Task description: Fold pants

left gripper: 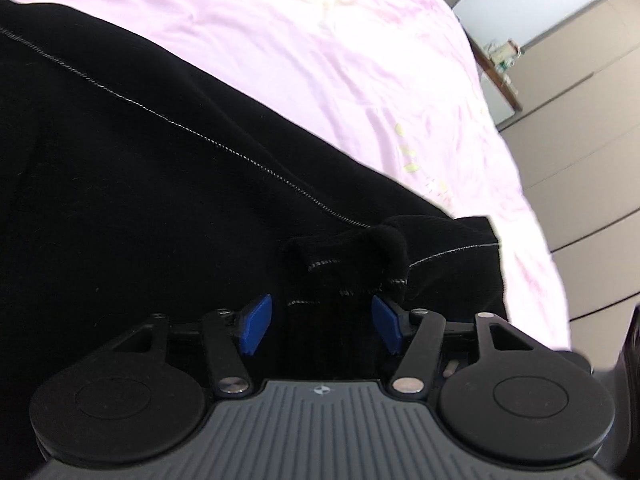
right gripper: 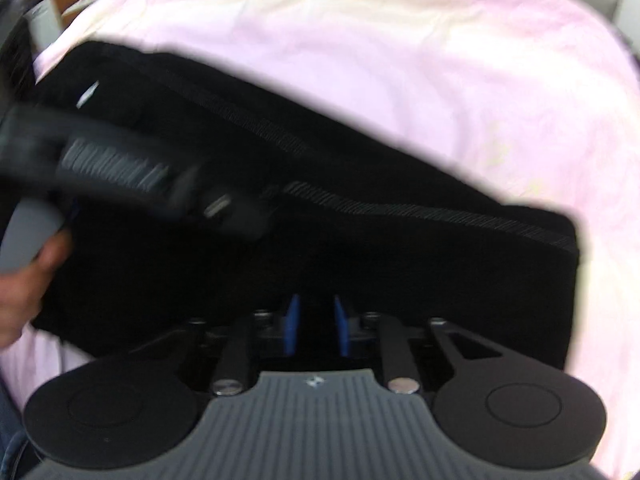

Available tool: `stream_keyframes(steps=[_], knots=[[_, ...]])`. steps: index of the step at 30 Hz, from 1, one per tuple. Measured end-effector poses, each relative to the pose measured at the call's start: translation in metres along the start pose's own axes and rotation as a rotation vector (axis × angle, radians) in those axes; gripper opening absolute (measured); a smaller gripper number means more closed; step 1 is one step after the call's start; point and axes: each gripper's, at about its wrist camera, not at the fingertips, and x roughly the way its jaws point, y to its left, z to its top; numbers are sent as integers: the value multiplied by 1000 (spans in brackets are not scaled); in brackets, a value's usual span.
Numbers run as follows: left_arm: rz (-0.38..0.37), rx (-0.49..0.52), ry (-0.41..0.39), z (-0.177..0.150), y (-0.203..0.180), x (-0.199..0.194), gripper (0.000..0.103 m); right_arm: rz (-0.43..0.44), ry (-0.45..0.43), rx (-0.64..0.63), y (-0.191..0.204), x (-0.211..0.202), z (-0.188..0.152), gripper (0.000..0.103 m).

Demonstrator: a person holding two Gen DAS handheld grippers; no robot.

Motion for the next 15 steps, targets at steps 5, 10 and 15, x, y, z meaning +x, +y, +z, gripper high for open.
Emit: stream_keyframes(steps=[5,10,15], knots=[[-24,7,-14,1,-7,17,68,42,1,34,5,12,-16,0],[47,122,-64,-5,-36,14,55,101,-24,118,-9,13,-23,0],[45,132,-79,-10,-39,10,58,112,-54,144,-14,12,-30,0]])
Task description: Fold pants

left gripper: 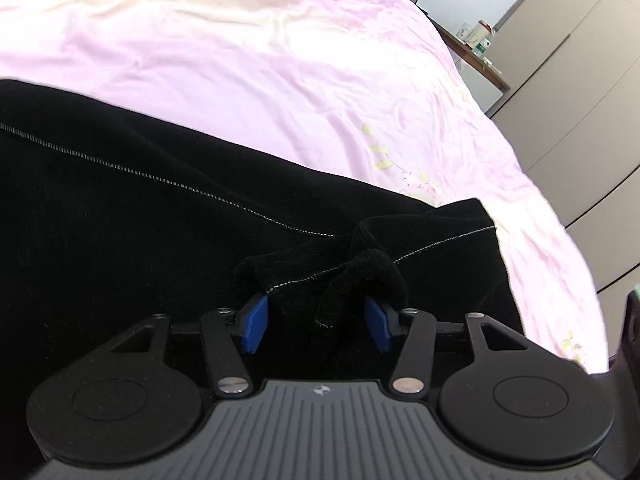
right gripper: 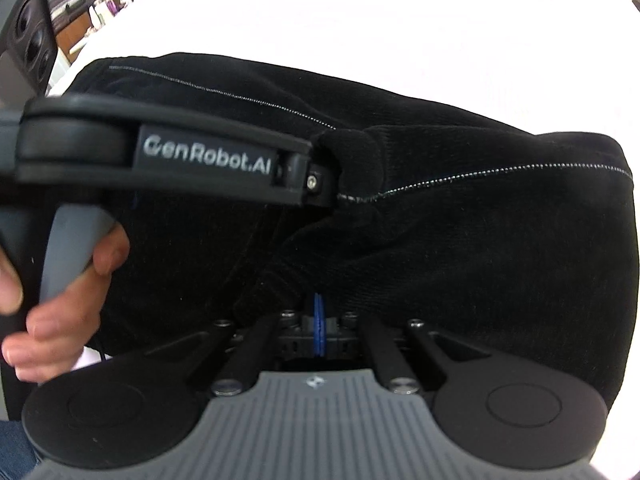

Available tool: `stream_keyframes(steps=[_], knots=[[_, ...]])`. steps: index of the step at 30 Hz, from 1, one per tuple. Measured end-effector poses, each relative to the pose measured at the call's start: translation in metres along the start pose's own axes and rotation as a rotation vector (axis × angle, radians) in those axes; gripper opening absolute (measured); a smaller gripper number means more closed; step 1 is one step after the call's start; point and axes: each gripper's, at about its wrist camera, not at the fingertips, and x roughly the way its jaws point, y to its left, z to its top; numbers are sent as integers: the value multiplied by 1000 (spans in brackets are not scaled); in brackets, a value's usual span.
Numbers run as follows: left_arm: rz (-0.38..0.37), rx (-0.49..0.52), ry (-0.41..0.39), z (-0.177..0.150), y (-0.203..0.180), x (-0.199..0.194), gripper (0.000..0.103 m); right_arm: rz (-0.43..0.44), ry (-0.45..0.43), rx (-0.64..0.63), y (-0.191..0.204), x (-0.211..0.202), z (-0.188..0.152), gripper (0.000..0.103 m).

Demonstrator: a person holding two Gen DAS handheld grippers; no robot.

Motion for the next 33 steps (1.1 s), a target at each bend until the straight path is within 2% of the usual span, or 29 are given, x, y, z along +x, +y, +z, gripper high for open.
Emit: stream_keyframes(steps=[2,4,7,8,9,11,13,14,16,17,18,20,23,25,28,30,31,33], knots=[[-45,-29,12,1,3,-3,60,22,-12,25,-6,-3,-4,0],[-72,-3,-1,-1,3,-10,66,46,-20,60,-18,-6,-5,0],[-122,-1,-12,-4,4,-13,79,68,-28,85,-30,-8,-5,0],[-146,-3,-11,-4,4,-13,86,70,-32,79,-31,-9,-6,0],[-157,3,-10,-4,3,-14,87,72,-35,75,-37,-10,-3,0],[-152,39,-14,-3,-1,-14,89,78,-41,77,-40,-12,-4,0],[-94,64,-11,-2,-6,-8,89,88,-45,88,-43,-13,-7,0],[-54,61,-2,0,-8,-2,88,94,-46,95,-47,-11,-8,0],[-1,42,24,3,-9,12,77,97,-49,94,-50,-11,-7,0],[10,45,36,4,-10,16,65,95,-52,89,-44,-14,-7,0],[41,56,30,5,-13,16,47,93,-55,85,-42,-19,-7,0],[36,67,3,7,-18,8,32,89,-77,74,-42,-32,-8,1],[-24,98,-60,15,-24,-17,28,50,-160,52,-52,-64,-14,12],[-55,141,-95,30,-31,-34,27,-3,-221,48,-68,-92,-15,12],[-68,204,-106,58,-40,-48,26,-115,-257,67,-98,-120,-11,14],[-51,244,-64,71,-39,-43,26,-160,-263,81,-116,-128,-6,14],[-44,240,-9,77,-33,-34,26,-158,-267,95,-124,-129,-4,14],[-15,192,81,79,-20,-7,26,-104,-259,116,-134,-124,0,14]])
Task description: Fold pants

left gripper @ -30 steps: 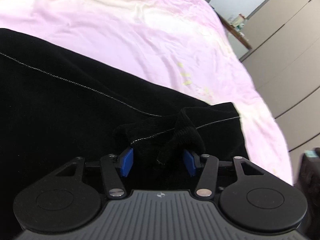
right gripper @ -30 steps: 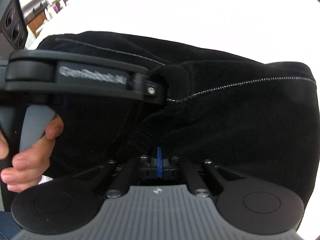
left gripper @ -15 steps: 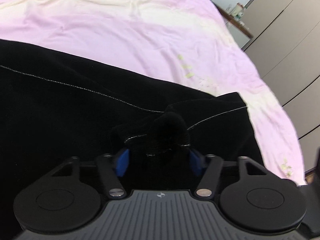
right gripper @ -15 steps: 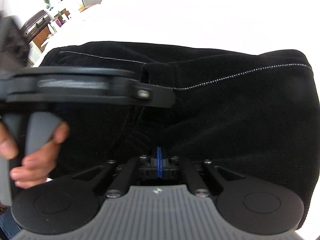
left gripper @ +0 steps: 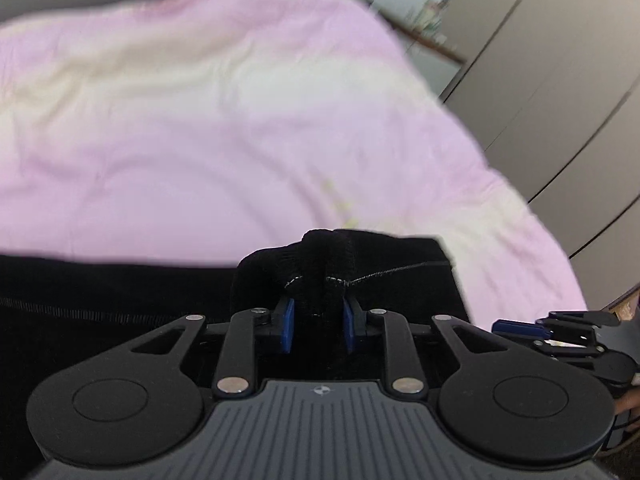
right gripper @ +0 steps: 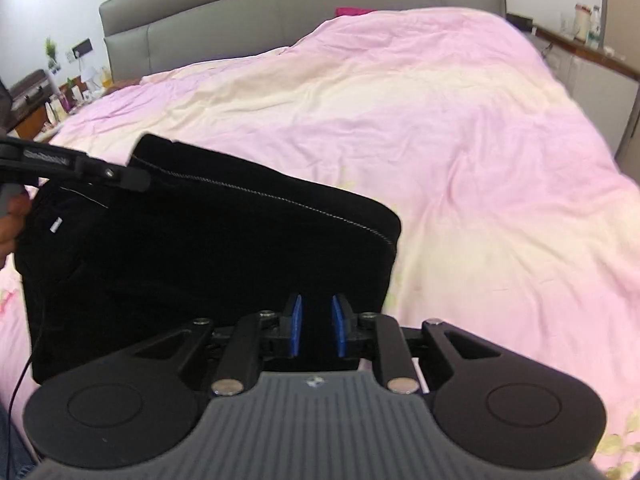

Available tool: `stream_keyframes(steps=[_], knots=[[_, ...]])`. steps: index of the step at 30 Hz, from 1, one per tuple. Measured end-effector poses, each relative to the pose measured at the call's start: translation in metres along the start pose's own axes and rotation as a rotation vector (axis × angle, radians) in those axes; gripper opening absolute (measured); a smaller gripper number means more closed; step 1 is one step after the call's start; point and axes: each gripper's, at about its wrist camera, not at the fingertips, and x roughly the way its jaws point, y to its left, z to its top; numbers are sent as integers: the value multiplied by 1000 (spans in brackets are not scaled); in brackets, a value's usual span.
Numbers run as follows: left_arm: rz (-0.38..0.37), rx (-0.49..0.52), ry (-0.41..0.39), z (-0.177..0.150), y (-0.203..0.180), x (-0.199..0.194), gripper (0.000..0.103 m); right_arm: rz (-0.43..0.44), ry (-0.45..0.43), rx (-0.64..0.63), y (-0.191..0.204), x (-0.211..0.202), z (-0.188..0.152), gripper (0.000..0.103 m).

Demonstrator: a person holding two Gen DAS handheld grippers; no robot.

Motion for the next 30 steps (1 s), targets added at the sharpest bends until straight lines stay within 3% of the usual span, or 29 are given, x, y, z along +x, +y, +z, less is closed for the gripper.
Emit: stream_keyframes(steps=[2,6,10,12,16,18,20,22,23,27,29,30], knots=[[54,-30,48,-10,20,23,26,57,42,29,-3,18,-5,13],[50,-115,70,-26,49,46,27,6,187,17,-1,79,-36,8],[89,-9,77,-24,37,50,27,45,182,59,-7,74,-40,8],[78,-13,85,-22,40,49,27,60,140,47,-6,59,-27,9],[79,5,87,-22,41,51,28,8,31,6,-14,47,16,9],[78,0,86,-21,42,51,28,-14,30,10,-22,63,33,13],[85,11,86,-21,42,53,29,-32,84,-5,-28,93,41,17],[95,24,91,-22,42,56,30,-81,129,-16,-35,122,38,29],[103,36,92,-22,41,58,32,-100,162,10,-43,137,33,41],[103,21,99,-22,44,59,35,-3,200,278,-91,156,19,43],[108,8,96,-21,42,55,39,6,197,286,-93,151,18,43],[117,8,90,-21,40,52,46,-2,193,276,-90,145,20,43]])
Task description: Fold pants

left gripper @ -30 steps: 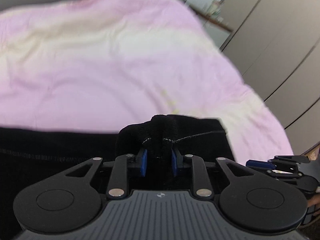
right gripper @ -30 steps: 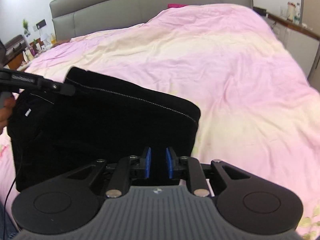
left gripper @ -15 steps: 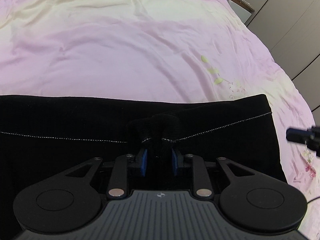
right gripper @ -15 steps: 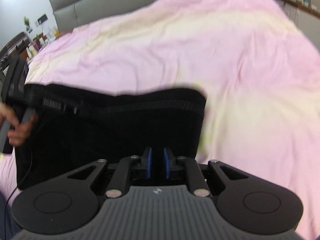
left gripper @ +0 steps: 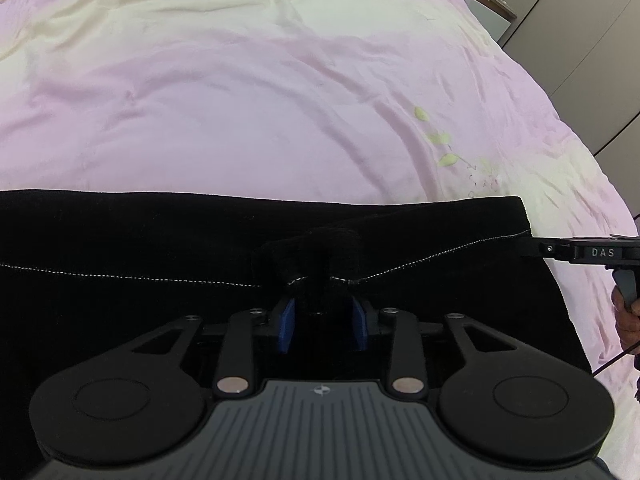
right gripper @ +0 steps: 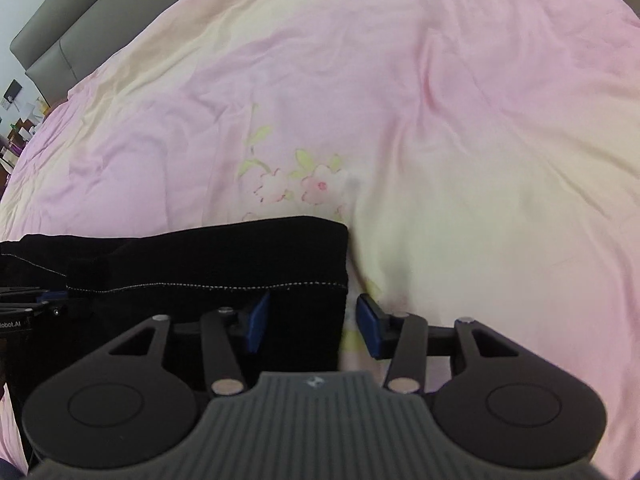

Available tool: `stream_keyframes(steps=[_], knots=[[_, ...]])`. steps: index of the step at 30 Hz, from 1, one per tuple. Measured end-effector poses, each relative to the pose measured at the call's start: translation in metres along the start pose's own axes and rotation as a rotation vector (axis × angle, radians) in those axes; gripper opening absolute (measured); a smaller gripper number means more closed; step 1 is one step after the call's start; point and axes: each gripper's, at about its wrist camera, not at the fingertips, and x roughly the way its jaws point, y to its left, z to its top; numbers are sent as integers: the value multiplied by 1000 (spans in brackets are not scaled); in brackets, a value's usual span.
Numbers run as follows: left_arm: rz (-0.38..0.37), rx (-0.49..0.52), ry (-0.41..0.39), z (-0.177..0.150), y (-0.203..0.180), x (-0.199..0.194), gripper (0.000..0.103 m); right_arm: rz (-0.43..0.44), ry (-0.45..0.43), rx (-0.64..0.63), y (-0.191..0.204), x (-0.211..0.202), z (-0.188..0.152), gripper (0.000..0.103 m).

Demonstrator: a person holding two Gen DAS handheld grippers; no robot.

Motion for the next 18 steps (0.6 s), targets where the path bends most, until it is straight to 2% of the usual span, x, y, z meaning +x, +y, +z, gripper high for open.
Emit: stream_keyframes(steps=[2,5,7,9,11,13,15,18], knots=[[39,30,-22,-3,-6,-12,54,-19,-18,-41,8,-15,0,42],[55,66,-62,-11,-14,-37,57,-19,-47,-125,27,-48,-17,41],[33,72,-85,-19,-19,-53,57,-6,-63,-182,40,-76,-37,36],[12,83,-124,-31,-28,-70,57,-4,-66,-222,48,-93,-59,25],[7,84,-145,-44,-37,-77,57,2,-74,-234,53,-102,-80,21],[61,88,-129,-55,-46,-71,57,2,-72,-239,56,-107,-103,19],[137,77,-76,-61,-47,-54,54,-4,-70,-240,60,-106,-121,20],[150,15,-41,-72,-37,-36,59,-68,-51,-276,66,-91,-138,21]])
